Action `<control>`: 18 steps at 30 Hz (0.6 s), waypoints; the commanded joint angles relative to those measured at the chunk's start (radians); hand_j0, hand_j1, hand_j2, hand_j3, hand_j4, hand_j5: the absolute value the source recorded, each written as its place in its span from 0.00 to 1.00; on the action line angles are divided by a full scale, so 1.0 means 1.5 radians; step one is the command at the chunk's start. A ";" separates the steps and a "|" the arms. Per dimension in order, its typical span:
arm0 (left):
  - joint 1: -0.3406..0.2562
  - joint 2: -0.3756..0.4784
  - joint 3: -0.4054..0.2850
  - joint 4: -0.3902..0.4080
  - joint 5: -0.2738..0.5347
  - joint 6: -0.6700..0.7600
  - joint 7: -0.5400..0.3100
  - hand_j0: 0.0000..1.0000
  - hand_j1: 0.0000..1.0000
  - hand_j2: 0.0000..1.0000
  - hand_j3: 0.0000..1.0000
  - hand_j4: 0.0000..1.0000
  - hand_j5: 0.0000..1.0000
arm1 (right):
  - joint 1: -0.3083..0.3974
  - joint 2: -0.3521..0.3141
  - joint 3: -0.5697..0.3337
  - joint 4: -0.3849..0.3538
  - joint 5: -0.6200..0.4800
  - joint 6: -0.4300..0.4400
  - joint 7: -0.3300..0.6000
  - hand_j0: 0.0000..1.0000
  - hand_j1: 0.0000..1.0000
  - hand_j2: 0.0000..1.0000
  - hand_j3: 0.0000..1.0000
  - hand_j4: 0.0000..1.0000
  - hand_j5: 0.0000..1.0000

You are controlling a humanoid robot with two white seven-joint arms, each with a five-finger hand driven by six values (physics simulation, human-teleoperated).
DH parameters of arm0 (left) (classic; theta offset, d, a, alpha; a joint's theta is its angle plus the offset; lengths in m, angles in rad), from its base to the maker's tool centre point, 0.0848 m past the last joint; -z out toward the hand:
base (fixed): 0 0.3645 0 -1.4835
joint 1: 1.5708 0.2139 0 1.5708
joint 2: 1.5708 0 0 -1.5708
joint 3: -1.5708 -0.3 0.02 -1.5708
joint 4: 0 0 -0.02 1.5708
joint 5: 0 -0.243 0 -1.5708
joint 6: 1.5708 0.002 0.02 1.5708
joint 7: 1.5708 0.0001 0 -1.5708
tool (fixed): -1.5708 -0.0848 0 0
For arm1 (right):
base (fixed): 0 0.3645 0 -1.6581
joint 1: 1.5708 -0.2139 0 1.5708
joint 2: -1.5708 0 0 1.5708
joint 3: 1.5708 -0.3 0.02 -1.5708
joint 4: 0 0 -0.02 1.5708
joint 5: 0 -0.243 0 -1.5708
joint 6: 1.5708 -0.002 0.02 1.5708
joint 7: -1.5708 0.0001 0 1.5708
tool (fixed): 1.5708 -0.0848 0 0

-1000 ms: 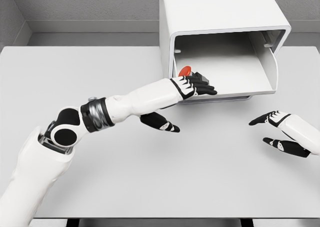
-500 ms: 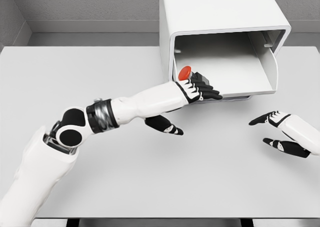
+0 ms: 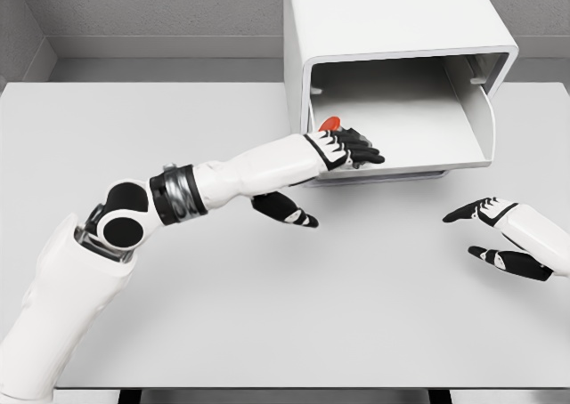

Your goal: Slide open multi-storey tabletop storage cabinets and put open load switch and slide close multi-storey tabletop storage cabinets

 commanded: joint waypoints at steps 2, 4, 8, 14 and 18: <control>0.000 0.000 0.000 0.008 0.004 0.000 0.000 1.00 1.00 1.00 1.00 1.00 1.00 | 0.000 -0.001 0.000 0.000 -0.004 0.000 0.000 0.72 0.72 0.72 0.72 0.72 0.72; -0.002 0.000 0.000 0.015 0.004 0.000 0.000 1.00 1.00 1.00 1.00 1.00 1.00 | 0.000 -0.001 0.000 0.001 -0.004 0.000 0.000 0.72 0.72 0.72 0.72 0.72 0.72; -0.011 -0.002 -0.007 0.020 0.002 -0.001 0.000 1.00 1.00 1.00 1.00 1.00 1.00 | 0.000 -0.001 0.000 0.001 -0.004 0.000 0.000 0.72 0.72 0.72 0.72 0.72 0.72; -0.006 0.000 -0.002 -0.007 -0.006 -0.062 0.000 1.00 1.00 1.00 1.00 1.00 1.00 | 0.000 -0.001 0.000 0.001 -0.004 0.000 0.000 0.72 0.72 0.72 0.72 0.72 0.72; -0.004 0.002 0.004 -0.044 -0.009 -0.139 0.000 1.00 1.00 1.00 1.00 1.00 1.00 | -0.001 -0.001 0.000 0.000 -0.004 0.000 0.000 0.72 0.72 0.72 0.72 0.72 0.72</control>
